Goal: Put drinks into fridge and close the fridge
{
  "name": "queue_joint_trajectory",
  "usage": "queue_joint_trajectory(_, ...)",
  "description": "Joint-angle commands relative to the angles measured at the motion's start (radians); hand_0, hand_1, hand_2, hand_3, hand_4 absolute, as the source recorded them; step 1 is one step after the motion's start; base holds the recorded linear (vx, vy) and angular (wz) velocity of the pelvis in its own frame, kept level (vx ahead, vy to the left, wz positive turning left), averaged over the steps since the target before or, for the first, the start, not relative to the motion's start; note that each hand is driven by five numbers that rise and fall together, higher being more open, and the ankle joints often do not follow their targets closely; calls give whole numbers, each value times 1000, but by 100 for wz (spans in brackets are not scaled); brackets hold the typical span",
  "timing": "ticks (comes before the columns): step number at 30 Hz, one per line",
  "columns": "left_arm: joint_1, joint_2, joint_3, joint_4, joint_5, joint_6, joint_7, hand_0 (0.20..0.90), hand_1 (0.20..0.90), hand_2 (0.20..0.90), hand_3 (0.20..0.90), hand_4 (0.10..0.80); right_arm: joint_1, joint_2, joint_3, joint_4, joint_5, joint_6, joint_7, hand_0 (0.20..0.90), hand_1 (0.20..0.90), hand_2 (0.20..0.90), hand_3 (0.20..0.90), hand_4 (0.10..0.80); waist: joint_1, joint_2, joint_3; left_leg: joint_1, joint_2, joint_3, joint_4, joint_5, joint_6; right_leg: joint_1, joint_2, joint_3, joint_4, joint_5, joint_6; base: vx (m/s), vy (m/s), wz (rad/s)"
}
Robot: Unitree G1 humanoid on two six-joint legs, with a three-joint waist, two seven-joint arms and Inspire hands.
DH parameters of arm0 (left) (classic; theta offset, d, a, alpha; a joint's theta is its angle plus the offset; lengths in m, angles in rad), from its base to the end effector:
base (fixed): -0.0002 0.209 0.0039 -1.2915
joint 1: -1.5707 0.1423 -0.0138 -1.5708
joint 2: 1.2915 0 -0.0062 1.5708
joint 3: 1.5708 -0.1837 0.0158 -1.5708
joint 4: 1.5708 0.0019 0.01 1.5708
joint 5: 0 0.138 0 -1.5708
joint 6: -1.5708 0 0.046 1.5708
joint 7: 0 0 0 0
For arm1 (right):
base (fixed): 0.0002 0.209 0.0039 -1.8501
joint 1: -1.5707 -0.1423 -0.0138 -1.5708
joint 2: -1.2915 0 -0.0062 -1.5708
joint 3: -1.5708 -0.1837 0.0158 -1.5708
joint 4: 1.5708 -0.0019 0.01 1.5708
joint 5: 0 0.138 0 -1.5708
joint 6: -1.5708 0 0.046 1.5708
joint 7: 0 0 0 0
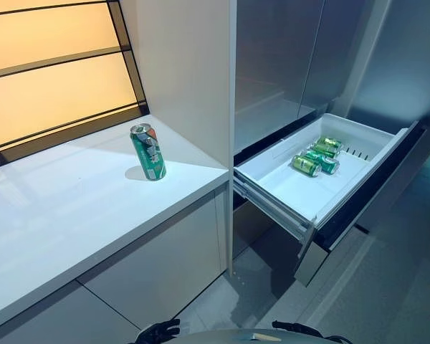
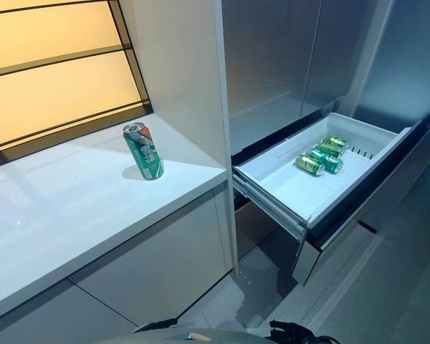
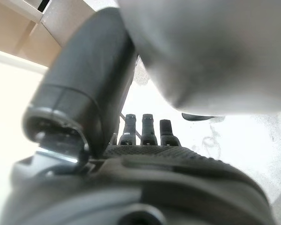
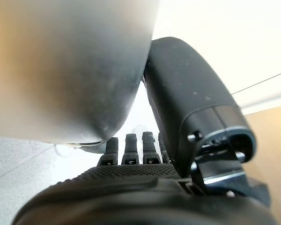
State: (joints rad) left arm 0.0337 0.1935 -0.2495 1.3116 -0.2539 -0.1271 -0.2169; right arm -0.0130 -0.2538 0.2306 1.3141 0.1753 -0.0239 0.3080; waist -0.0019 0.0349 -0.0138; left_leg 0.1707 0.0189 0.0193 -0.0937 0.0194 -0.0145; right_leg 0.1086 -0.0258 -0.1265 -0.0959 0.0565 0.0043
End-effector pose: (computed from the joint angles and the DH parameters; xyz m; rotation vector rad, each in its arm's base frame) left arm 0.0489 0.2058 -0.1232 -0.0214 1.2295 -0.1088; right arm 0.0618 -0.2278 -0.1176 -0.0205 1.3051 0.1812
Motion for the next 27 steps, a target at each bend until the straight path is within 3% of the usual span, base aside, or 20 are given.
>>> queue_joint_trajectory(1,-78,-44,-17,29,11,-13,-30,900,900,900,900,800,-45,74,26,72,-11,0,12,900,900,900,900,800,8,-43,37,-3,-91,27,8,-48,78,28,-16,10,24,-13,34,0,0,0)
queue_joint_trajectory(27,-77,-36,-10,30,17,-21,18,900,900,900,900,800,-55,70,30,73,-23,3,20,900,900,900,900,800,7,-43,38,0,-91,36,9,-48,76,31,-15,12,21,-13,34,0,0,0)
